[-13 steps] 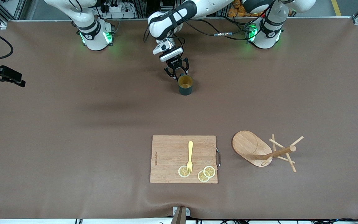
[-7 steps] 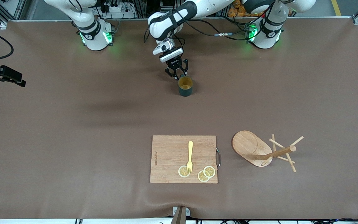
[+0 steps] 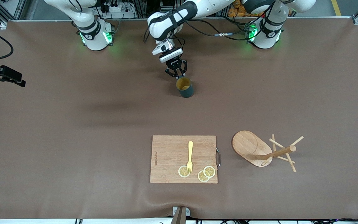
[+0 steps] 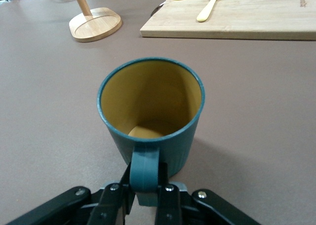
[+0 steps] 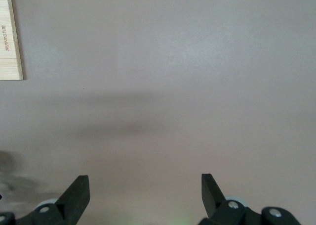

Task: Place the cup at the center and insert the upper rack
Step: 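Lift the mug by its handle and carry it toward the wooden stand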

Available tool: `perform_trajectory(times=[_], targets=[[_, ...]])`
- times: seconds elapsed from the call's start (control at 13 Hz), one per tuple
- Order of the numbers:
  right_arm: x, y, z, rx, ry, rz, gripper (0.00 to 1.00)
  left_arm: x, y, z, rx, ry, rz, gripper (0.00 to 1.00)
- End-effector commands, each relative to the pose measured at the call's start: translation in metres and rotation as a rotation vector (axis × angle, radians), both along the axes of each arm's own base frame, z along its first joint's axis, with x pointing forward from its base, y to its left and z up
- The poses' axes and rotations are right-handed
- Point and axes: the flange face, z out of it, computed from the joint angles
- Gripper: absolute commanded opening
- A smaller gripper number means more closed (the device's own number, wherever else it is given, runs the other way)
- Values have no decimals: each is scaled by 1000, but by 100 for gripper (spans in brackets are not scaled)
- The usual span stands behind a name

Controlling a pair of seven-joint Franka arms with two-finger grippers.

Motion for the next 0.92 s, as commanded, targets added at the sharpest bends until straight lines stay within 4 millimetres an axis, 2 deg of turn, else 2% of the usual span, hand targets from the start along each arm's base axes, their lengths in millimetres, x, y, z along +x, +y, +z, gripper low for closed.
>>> perform_trajectory(times=[0.0,0.15,0.31,0.54,0.77,0.84], targets=[[1,2,4,7,-1,-1,100,8,-6,19,-48,-28,9,0],[1,-1,4,7,-2,-4,100,13,-14,32,-86,-39,35,0],[0,-1,6,7,-5,-5,100,23,-26,54,-141,-22,101,0],[1,-1,4,7,-2,-5,100,45,-47,97,-239,11,203,0],[2,2,3,7,-4,-2,100,72,-51,132,-310,47,297,0],[2,4,4,5,-7,2,100,87,-50,150,-347,65,342,0]])
